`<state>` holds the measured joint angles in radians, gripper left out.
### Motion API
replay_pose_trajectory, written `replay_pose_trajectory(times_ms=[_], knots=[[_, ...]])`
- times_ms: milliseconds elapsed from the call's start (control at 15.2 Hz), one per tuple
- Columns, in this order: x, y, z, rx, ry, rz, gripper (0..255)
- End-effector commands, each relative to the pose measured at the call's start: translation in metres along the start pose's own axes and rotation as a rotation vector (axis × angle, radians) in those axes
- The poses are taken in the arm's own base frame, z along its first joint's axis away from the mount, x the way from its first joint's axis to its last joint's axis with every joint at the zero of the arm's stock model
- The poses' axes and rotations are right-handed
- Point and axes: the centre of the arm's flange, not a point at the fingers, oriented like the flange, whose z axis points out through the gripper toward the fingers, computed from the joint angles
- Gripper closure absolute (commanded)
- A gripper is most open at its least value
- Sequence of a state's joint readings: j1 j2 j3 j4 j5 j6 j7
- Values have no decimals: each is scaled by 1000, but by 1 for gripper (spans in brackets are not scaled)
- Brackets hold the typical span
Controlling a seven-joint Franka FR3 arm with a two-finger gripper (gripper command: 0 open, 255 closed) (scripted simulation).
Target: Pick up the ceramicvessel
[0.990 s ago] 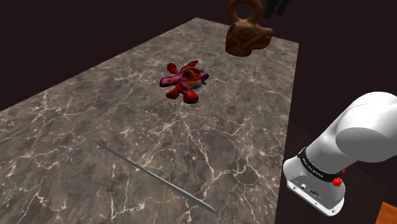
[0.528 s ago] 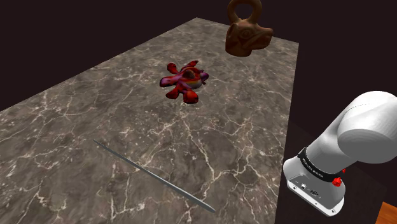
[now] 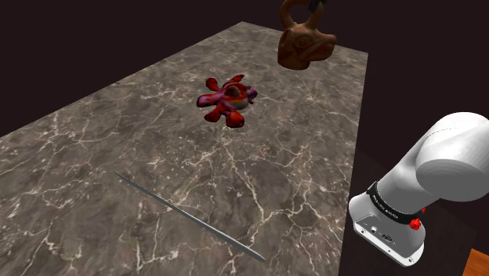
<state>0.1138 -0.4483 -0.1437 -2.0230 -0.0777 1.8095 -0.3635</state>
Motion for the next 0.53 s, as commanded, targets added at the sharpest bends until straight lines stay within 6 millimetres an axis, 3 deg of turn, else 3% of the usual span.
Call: replay_pose_trajectory(times_ms=[0, 66, 462], knots=[[-1, -1, 3, 0, 0, 0, 0], [-1, -1, 3, 0, 0, 0, 255], [-1, -1, 3, 0, 0, 0, 255]])
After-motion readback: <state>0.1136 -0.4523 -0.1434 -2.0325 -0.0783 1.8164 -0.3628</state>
